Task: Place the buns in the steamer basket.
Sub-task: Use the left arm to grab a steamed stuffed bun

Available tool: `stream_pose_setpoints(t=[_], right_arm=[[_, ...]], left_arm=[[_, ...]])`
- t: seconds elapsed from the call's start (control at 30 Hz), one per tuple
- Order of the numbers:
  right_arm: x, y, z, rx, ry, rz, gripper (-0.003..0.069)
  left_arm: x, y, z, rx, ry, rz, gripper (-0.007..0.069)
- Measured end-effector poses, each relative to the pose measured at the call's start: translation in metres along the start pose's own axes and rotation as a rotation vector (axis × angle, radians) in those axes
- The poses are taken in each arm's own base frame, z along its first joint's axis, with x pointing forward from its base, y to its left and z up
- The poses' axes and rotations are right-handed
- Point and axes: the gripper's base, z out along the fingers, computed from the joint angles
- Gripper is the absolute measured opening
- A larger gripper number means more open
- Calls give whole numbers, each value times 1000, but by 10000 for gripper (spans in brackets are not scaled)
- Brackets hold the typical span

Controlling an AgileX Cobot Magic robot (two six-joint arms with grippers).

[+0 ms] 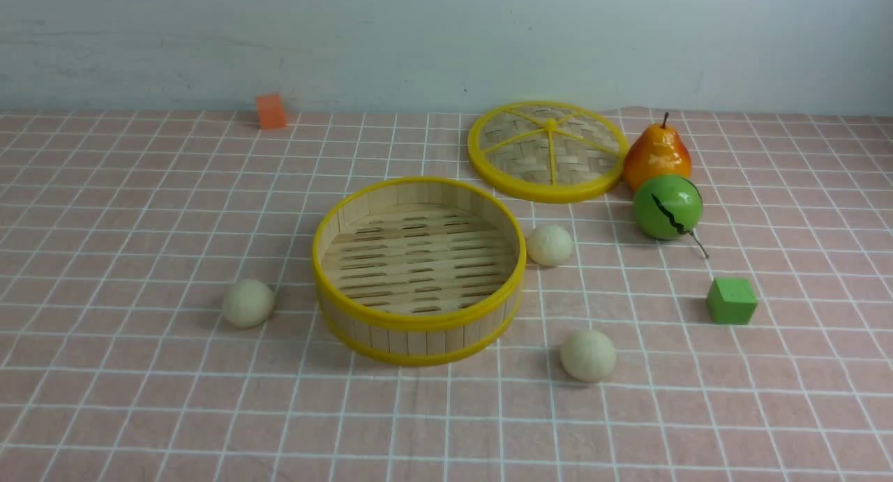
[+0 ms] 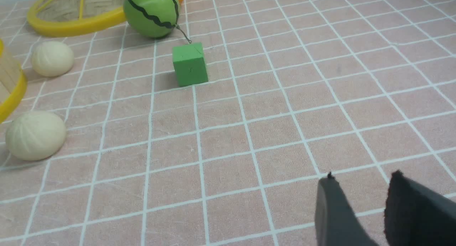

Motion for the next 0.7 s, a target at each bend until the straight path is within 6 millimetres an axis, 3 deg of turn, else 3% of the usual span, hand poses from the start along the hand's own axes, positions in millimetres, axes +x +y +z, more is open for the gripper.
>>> stream_pose_setpoints(t=[0.7], right_arm=[[0,0,0,0,0,0,237]], left_arm=[[0,0,0,0,0,0,142]])
